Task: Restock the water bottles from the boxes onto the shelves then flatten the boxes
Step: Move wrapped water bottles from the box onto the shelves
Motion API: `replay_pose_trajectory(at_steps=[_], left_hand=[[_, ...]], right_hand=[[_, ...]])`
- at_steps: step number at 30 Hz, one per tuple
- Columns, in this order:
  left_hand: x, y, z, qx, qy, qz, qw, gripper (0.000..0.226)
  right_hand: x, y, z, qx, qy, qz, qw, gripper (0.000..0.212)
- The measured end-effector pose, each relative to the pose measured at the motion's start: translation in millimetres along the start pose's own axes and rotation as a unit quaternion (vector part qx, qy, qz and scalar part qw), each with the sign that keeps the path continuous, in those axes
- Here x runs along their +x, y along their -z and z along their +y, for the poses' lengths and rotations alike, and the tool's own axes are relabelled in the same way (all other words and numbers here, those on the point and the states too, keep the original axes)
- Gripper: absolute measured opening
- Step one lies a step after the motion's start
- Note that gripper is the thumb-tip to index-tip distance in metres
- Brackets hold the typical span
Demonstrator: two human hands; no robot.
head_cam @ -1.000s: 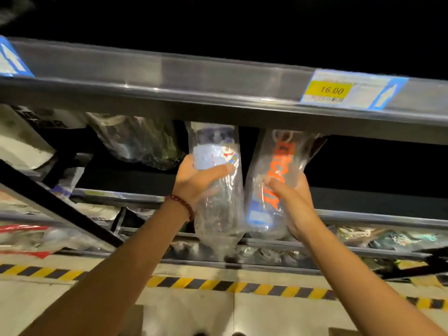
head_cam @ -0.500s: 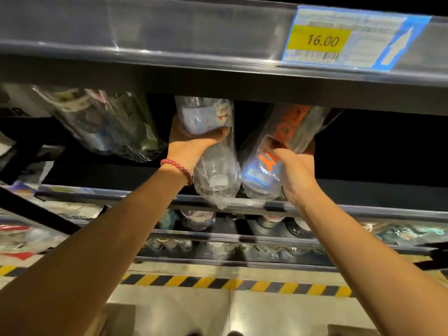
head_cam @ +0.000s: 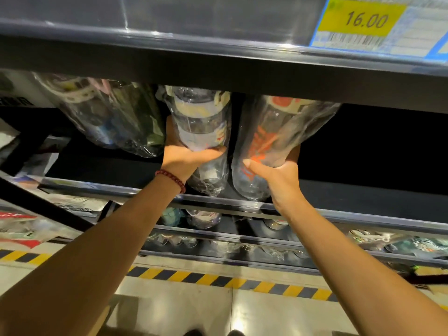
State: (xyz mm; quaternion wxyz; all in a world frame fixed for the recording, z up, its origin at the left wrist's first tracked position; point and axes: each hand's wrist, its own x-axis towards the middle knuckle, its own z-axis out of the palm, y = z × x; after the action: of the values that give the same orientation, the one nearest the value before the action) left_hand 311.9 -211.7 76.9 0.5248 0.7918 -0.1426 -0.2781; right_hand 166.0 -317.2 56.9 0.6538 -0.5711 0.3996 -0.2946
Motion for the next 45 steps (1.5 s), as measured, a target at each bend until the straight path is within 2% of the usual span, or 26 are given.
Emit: replay_pose_trajectory(at_steps=[2, 5, 7, 10, 11, 13, 14, 17, 19, 20, 21, 23, 25, 27, 29, 31, 33, 36, 41, 45], left_hand=[[-2, 0, -5, 0.001, -0.043, -0.002, 0.999, 0.041], [0, -1, -12, 0.008, -0.093, -0.043, 0.995, 0.074], [2, 3, -14, -0.001, -0.103, -0.085, 0.991, 0.069], [0, 7, -20, 0.060, -0.132, -0.121, 0.982, 0.059], [-1, 7, -26, 0.074, -0.143, -0.124, 0.979, 0.069], [1, 4, -40, 0.103, -0.171, -0.083, 0.976, 0.101], [0, 4, -45, 0.116, -0.176, -0.058, 0.976, 0.103], [-2, 2, -45, 0.149, -0.165, -0.018, 0.975, 0.076], [4, 1, -45, 0.174, -0.157, -0.013, 0.972, 0.047], [7, 1, -45, 0.174, -0.156, -0.008, 0.972, 0.041], [11, 2, -44, 0.169, -0.159, -0.007, 0.973, 0.046], [15, 3, -40, 0.136, -0.167, -0.010, 0.977, 0.074], [20, 3, -37, 0.094, -0.169, -0.012, 0.981, 0.082], [30, 2, -36, 0.073, -0.166, -0.007, 0.983, 0.082], [40, 2, -37, 0.060, -0.154, 0.006, 0.986, 0.082], [49, 1, -36, 0.048, -0.150, 0.015, 0.987, 0.083], [57, 1, -35, 0.038, -0.152, 0.021, 0.987, 0.084], [68, 1, -32, 0.036, -0.160, 0.034, 0.986, 0.086], [73, 2, -26, 0.046, -0.163, 0.035, 0.985, 0.081], [74, 1, -27, 0.034, -0.158, 0.037, 0.986, 0.081]], right_hand=[[-4, -1, 1, -0.050, 0.033, -0.028, 0.998, 0.015], [-8, 0, 1, -0.116, 0.081, -0.059, 0.988, 0.028], [-8, 5, 3, -0.144, 0.091, -0.071, 0.983, 0.037], [-4, 10, 16, -0.215, 0.063, -0.057, 0.973, 0.072], [-3, 12, 21, -0.247, 0.058, -0.045, 0.966, 0.077], [-3, 13, 28, -0.282, 0.063, -0.030, 0.957, 0.070], [-2, 14, 30, -0.289, 0.064, -0.025, 0.955, 0.067], [1, 14, 30, -0.318, 0.077, -0.028, 0.945, 0.064], [4, 11, 29, -0.318, 0.080, -0.026, 0.944, 0.056], [5, 8, 26, -0.315, 0.081, -0.021, 0.945, 0.050], [6, 6, 24, -0.311, 0.084, -0.017, 0.946, 0.044], [8, 3, 21, -0.298, 0.087, -0.009, 0.951, 0.036], [13, -3, 21, -0.278, 0.079, 0.007, 0.957, 0.041], [21, -11, 22, -0.258, 0.053, 0.025, 0.964, 0.047], [30, -16, 24, -0.217, 0.010, 0.034, 0.976, 0.043], [41, -21, 29, -0.200, -0.001, 0.027, 0.979, 0.054], [47, -27, 27, -0.214, 0.028, 0.025, 0.976, 0.067], [57, -35, 20, -0.208, 0.117, 0.050, 0.970, 0.074], [66, -43, 26, -0.187, 0.112, 0.071, 0.973, 0.086], [64, -48, 29, -0.177, 0.112, 0.087, 0.974, 0.084]])
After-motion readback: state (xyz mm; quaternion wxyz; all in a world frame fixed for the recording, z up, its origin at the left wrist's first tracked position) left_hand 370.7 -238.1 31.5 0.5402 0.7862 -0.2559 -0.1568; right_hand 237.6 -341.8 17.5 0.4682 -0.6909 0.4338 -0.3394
